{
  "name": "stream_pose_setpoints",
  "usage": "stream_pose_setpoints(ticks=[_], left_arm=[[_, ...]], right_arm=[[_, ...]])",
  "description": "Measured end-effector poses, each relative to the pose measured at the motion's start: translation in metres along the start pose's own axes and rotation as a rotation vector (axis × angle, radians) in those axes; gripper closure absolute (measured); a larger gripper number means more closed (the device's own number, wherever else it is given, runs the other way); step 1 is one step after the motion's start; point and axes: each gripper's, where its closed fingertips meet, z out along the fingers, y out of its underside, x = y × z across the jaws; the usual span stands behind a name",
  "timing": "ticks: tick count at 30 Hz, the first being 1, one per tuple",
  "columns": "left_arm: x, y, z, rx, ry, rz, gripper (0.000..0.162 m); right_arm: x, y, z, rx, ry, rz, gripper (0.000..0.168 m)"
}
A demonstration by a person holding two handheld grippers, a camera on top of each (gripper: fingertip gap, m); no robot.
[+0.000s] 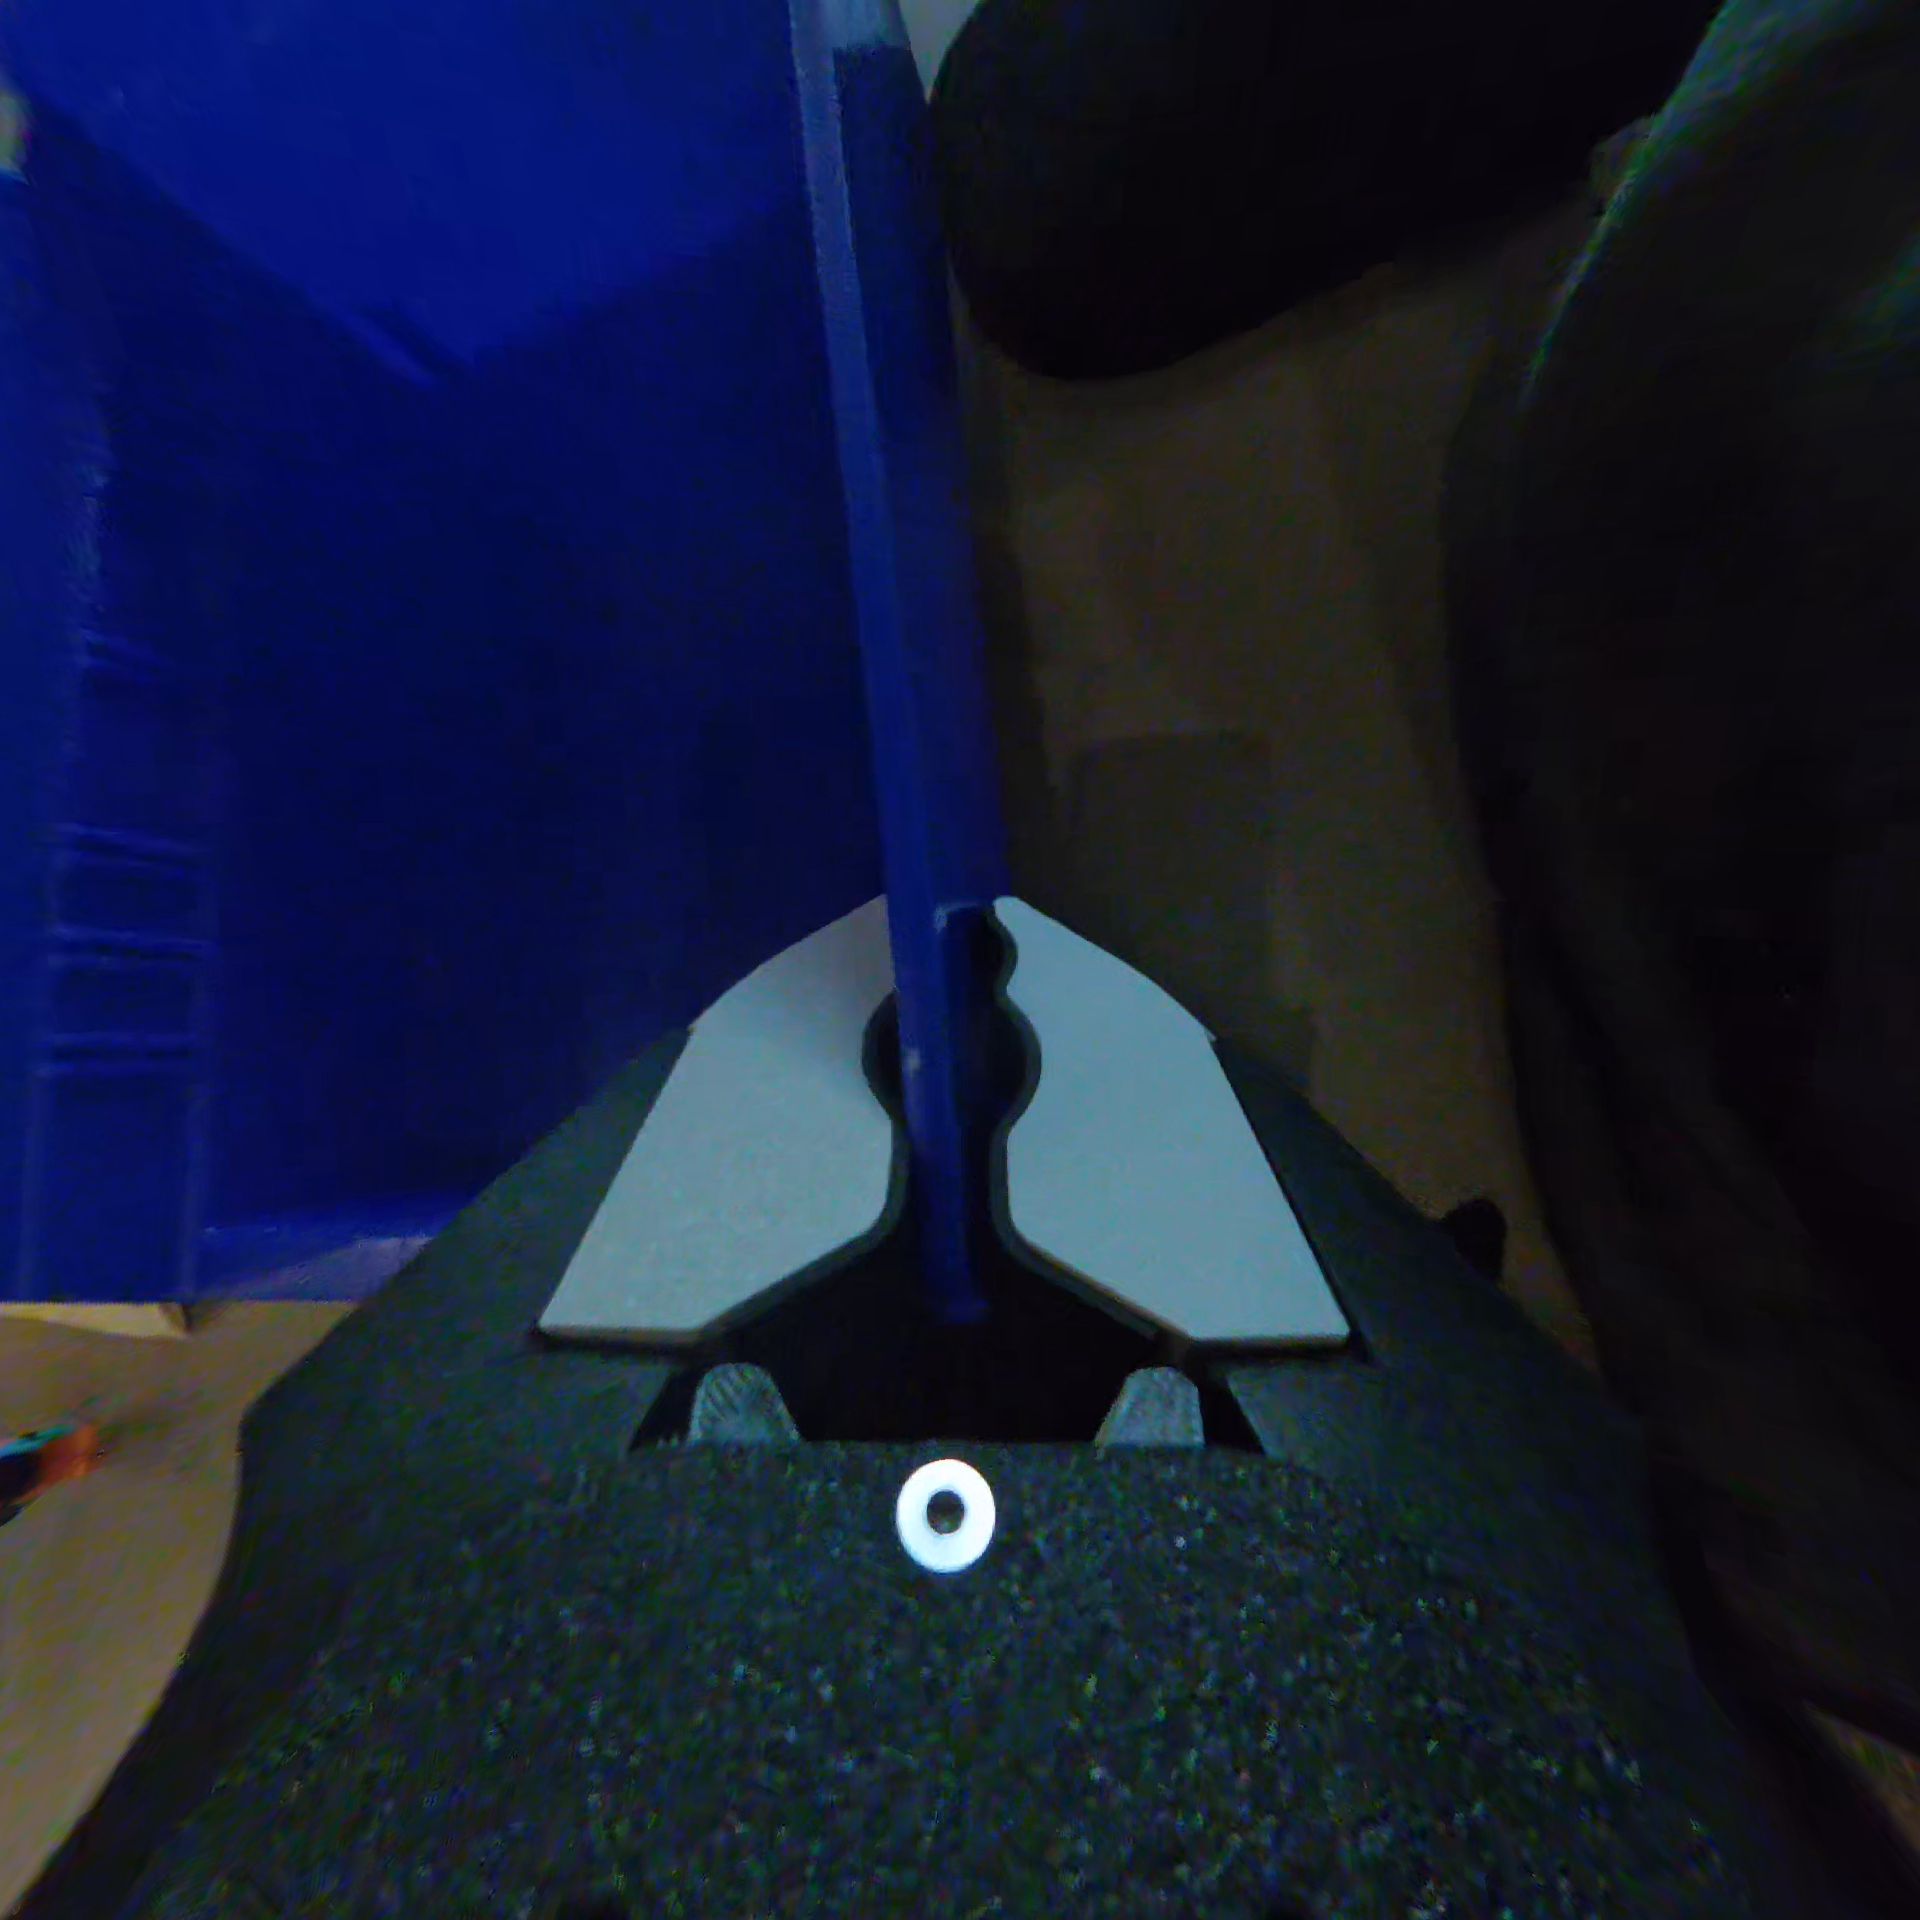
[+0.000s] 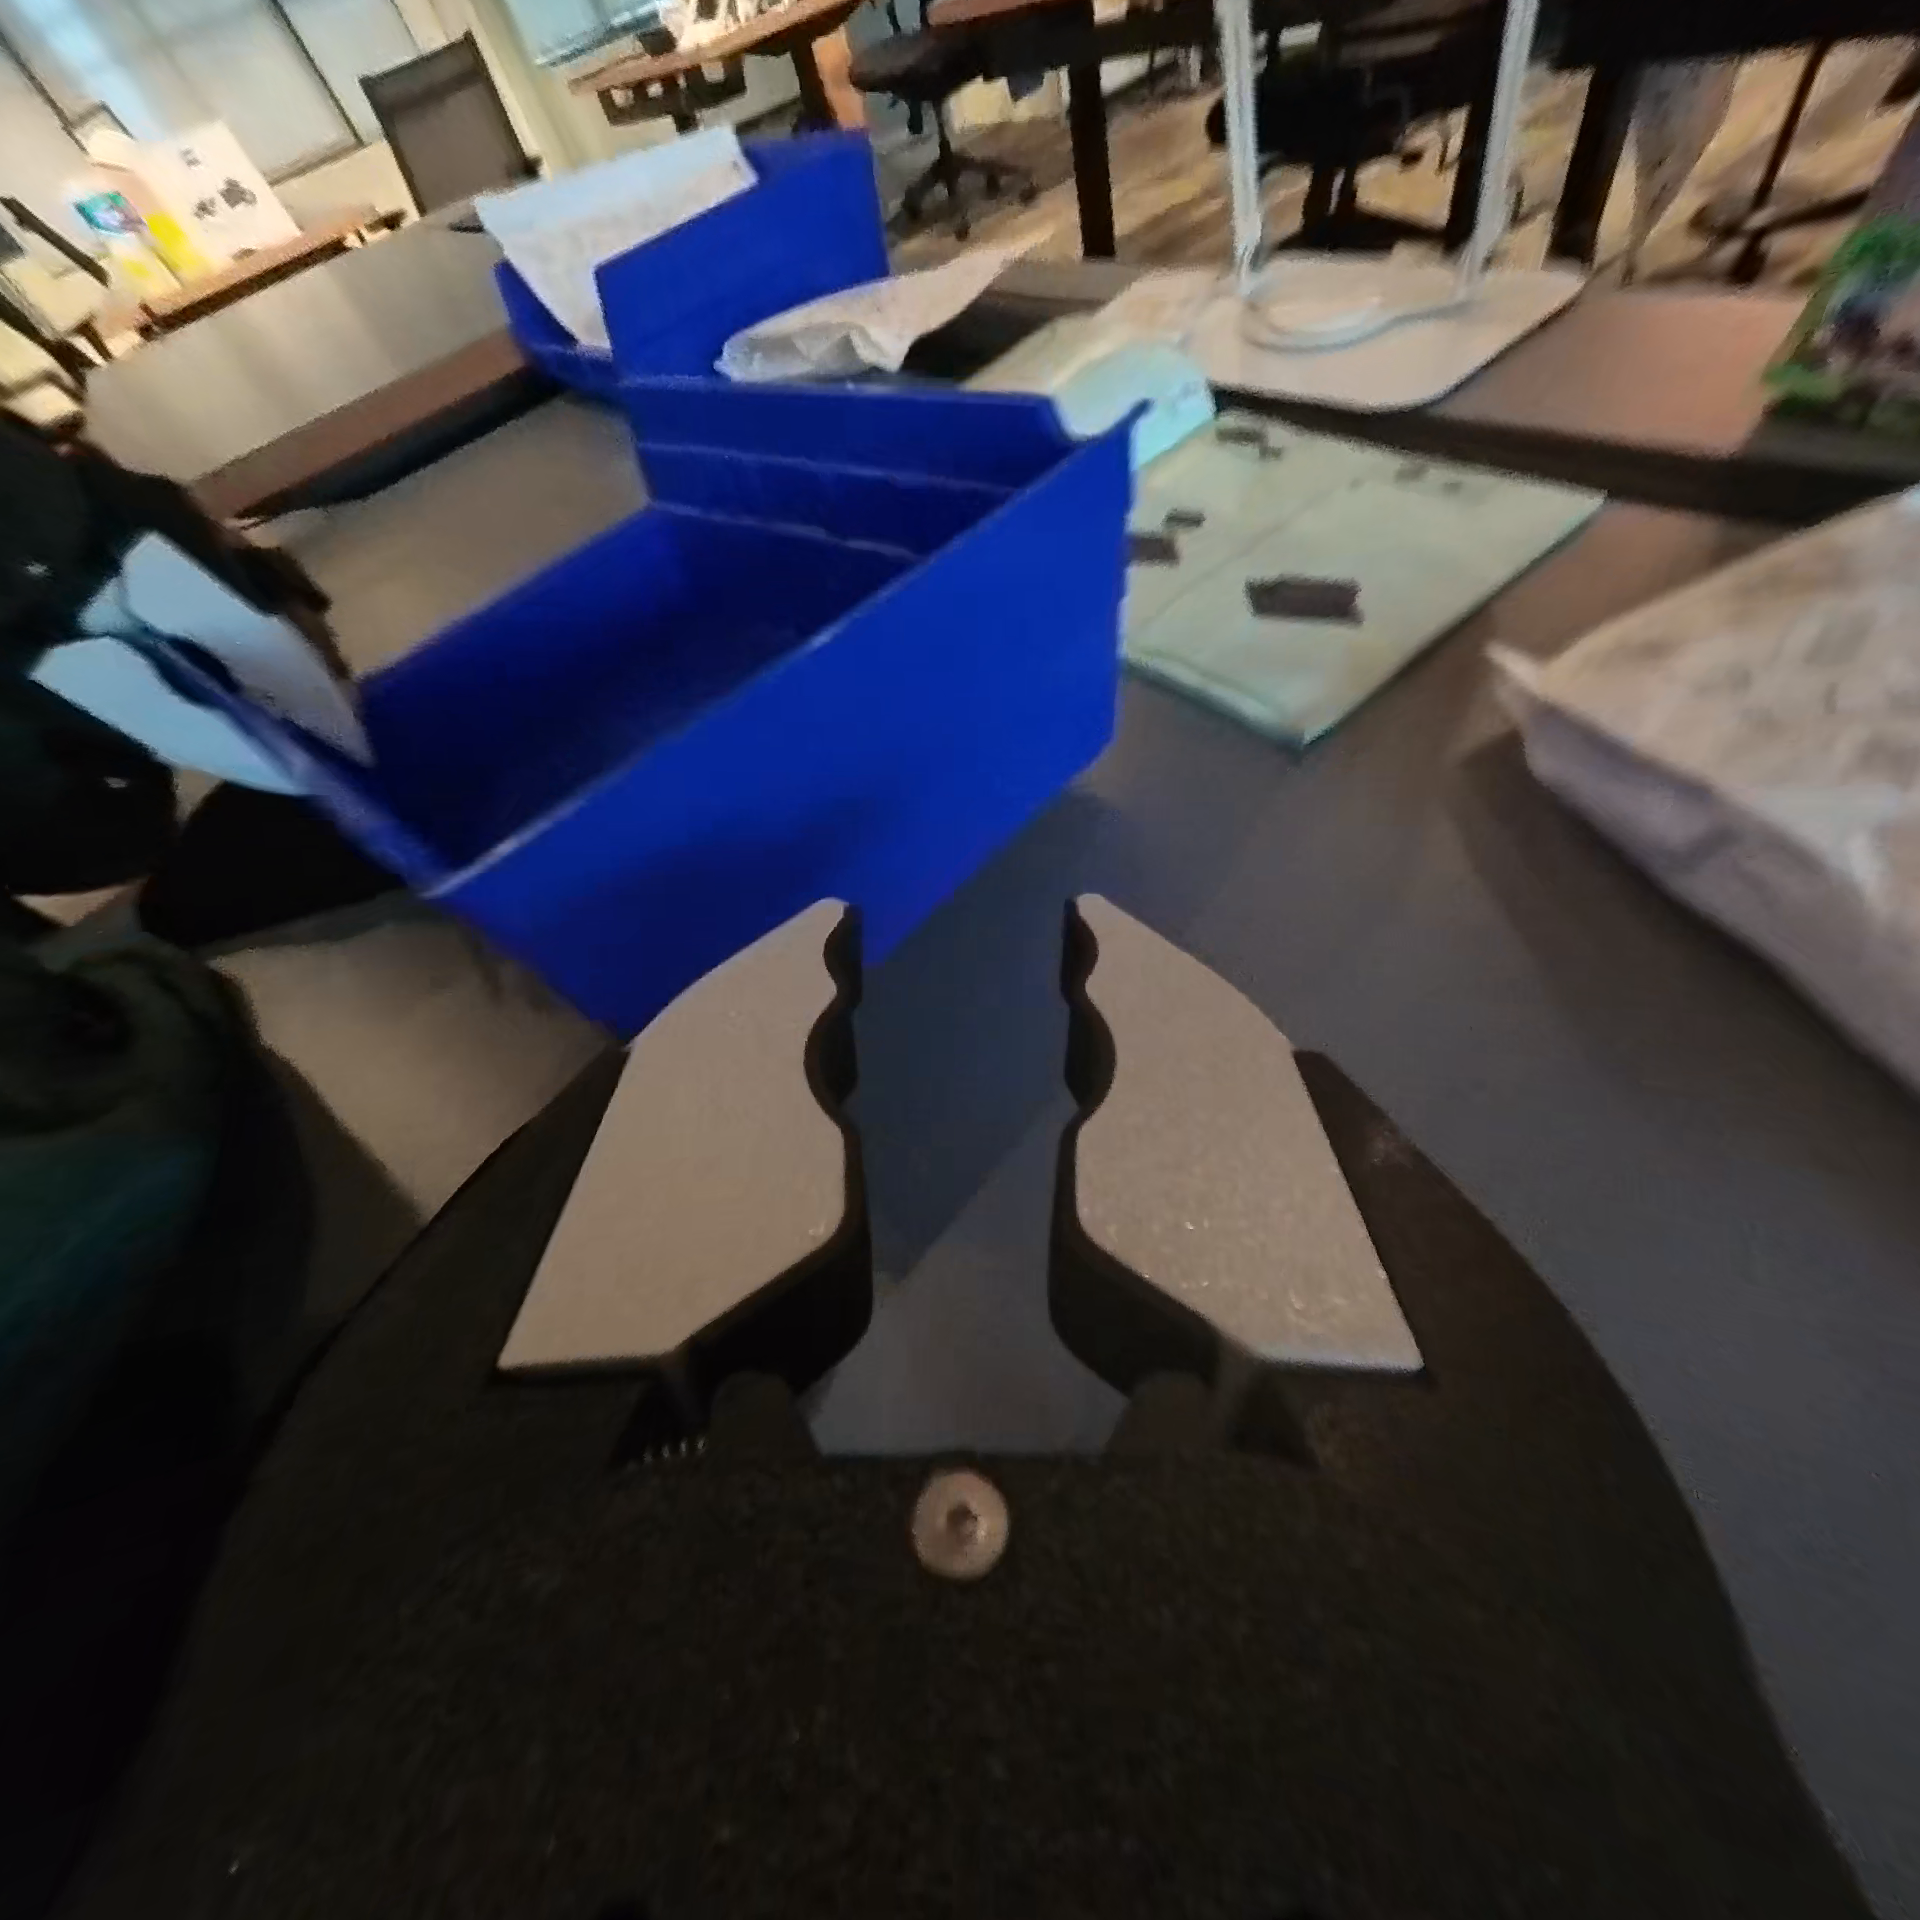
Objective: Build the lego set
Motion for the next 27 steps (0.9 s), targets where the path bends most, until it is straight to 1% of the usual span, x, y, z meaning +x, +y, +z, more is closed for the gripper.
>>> stream_pose_setpoints(ticks=[3,6,8,10,14,17,21,24,26,27], left_arm=[[-0.003,-0.002,0.001,0.026,0.016,0.011,0.152],[-0.009,0.0,0.004,0.0,0.016,0.057,0.151],[-0.015,0.0,0.007,-0.023,0.009,0.098,0.151],[-0.02,0.003,0.012,-0.033,0.035,0.106,0.152],[-0.029,0.014,0.023,0.021,0.07,0.095,0.151],[-0.038,0.014,0.022,0.081,0.049,0.033,0.142],[-0.046,0.001,0.001,0.202,0.011,-0.058,0.135],[-0.049,-0.012,-0.027,0.325,0.024,-0.145,0.131],[-0.06,-0.015,-0.05,0.436,0.022,-0.255,0.133],[-0.073,-0.012,-0.058,0.467,-0.014,-0.327,0.137]], right_arm=[[-0.006,0.024,-0.003,-0.066,0.008,-0.005,0.132],[-0.008,0.038,-0.005,-0.109,0.019,-0.015,0.132],[-0.01,0.038,-0.004,-0.105,0.017,-0.013,0.131],[-0.01,0.035,-0.003,-0.098,0.018,-0.018,0.132],[-0.013,0.033,0.003,-0.086,0.006,-0.026,0.131],[-0.015,0.033,0.008,-0.086,-0.008,-0.03,0.132],[-0.016,0.028,0.014,-0.083,-0.032,-0.032,0.132],[-0.014,0.018,0.013,-0.066,-0.048,-0.026,0.131],[-0.009,0.01,0.011,-0.065,-0.035,-0.048,0.132],[-0.002,0.008,0.012,-0.071,-0.017,-0.066,0.132]])
